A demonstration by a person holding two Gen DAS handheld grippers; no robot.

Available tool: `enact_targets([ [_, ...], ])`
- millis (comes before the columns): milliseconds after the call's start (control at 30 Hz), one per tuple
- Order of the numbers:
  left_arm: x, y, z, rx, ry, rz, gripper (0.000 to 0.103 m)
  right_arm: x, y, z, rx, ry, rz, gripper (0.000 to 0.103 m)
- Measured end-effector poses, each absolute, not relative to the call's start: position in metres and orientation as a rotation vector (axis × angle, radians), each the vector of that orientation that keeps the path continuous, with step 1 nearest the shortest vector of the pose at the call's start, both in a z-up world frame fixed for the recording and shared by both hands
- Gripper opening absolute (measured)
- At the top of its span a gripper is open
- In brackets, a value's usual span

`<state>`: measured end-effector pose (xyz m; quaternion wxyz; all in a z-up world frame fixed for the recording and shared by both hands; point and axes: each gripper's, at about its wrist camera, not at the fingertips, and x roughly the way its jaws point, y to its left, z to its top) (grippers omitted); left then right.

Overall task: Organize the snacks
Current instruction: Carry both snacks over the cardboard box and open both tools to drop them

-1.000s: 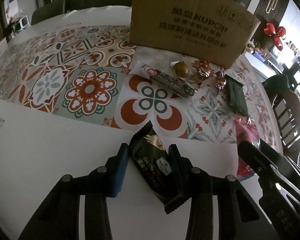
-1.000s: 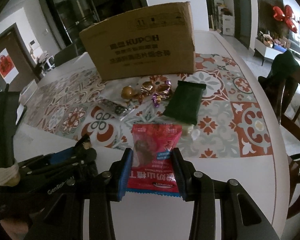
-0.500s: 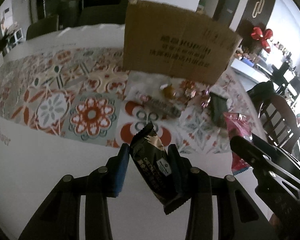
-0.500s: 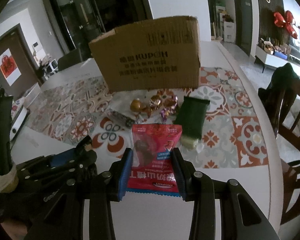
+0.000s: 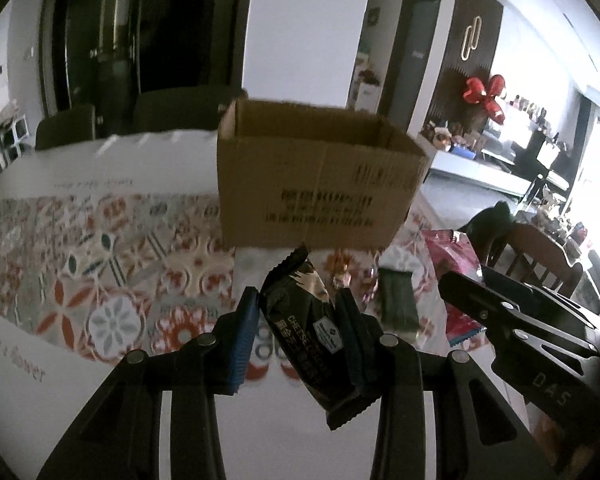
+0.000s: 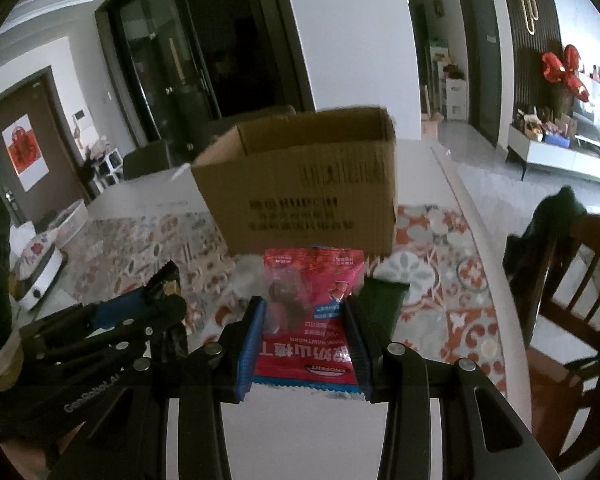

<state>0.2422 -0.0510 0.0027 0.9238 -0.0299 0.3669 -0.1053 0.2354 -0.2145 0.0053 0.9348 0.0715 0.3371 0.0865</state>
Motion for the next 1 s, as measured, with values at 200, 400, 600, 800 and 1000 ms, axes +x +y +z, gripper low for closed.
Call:
enact_targets([
  [200,0.253,-0.052,0.026,-0.04,0.69,-0.223,0.038,0.247,-0.215,0.025,0.15,0.651,0.185,0.041],
  [400,0.267,-0.049,0.048,-0.025,0.633,-0.219,0.038,0.261,-0.213,0.045,0.13,0.606,0.187,0.041],
  [600,0.287,-0.047,0.072,0.0,0.57,-0.223,0.038,0.281,-0.212,0.067,0.12,0.565,0.194,0.041],
  [800,0.306,-0.049,0.093,0.025,0.519,-0.228,0.038,0.303,-0.212,0.086,0.11,0.538,0.193,0.041],
  [1000,0.333,-0.052,0.107,0.04,0.505,-0.24,0.038,0.328,-0.214,0.1,0.105,0.536,0.19,0.041],
])
